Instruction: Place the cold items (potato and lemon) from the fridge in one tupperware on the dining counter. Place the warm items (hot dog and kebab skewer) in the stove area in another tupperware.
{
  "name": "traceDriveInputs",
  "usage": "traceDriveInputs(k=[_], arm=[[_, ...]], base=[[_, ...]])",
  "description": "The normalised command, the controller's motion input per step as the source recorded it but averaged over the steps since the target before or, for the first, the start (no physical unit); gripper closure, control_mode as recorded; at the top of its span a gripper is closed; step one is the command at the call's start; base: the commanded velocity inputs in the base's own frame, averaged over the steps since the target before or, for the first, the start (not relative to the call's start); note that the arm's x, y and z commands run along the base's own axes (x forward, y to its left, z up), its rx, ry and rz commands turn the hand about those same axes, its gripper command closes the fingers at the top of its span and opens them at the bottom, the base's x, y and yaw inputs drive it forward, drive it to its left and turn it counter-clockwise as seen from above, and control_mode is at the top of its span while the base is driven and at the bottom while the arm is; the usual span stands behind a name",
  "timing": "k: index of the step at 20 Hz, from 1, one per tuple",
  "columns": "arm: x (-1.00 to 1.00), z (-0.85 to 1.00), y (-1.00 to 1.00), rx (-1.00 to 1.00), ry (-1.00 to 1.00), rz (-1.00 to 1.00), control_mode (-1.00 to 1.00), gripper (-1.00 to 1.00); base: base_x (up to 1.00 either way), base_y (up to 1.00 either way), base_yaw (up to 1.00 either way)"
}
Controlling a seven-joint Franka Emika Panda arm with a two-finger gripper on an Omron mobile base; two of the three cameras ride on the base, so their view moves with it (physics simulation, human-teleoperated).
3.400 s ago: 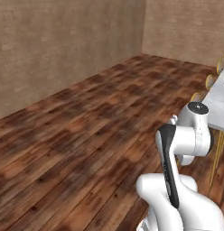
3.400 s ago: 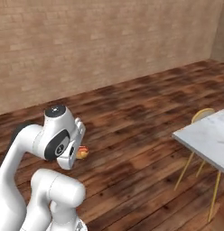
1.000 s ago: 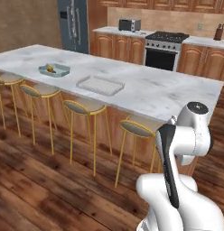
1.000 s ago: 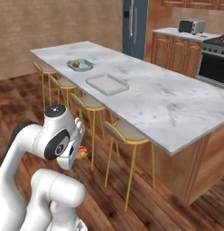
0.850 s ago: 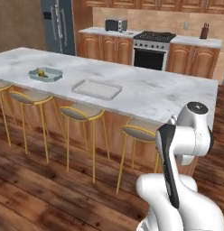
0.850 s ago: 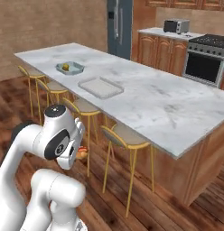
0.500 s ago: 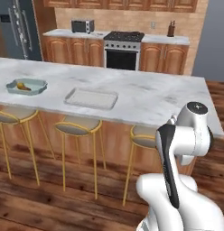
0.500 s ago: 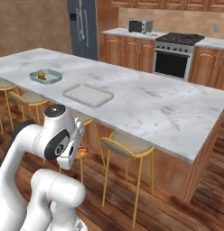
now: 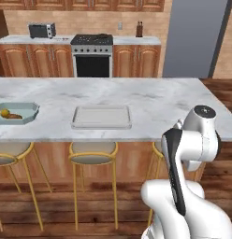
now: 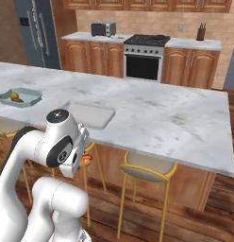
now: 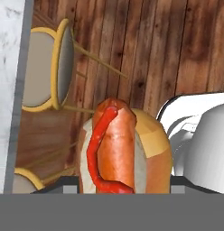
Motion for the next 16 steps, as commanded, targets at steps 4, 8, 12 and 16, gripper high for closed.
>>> traceDriveInputs(k=[4, 8, 12, 16], arm=[[0.00, 0.00, 0.00, 0.00, 0.00, 0.00, 1.00, 1.00], [0.00, 0.00, 0.00, 0.00, 0.00, 0.00, 1.00, 1.00], [0.00, 0.00, 0.00, 0.00, 0.00, 0.00, 1.00, 1.00], [0.00, 0.00, 0.00, 0.00, 0.00, 0.00, 1.00, 1.00]], base=[[0.86, 0.96, -0.30], [0.80, 0.51, -0.05], [0.73, 0.28, 0.00], [0.64, 0.00, 0.00]])
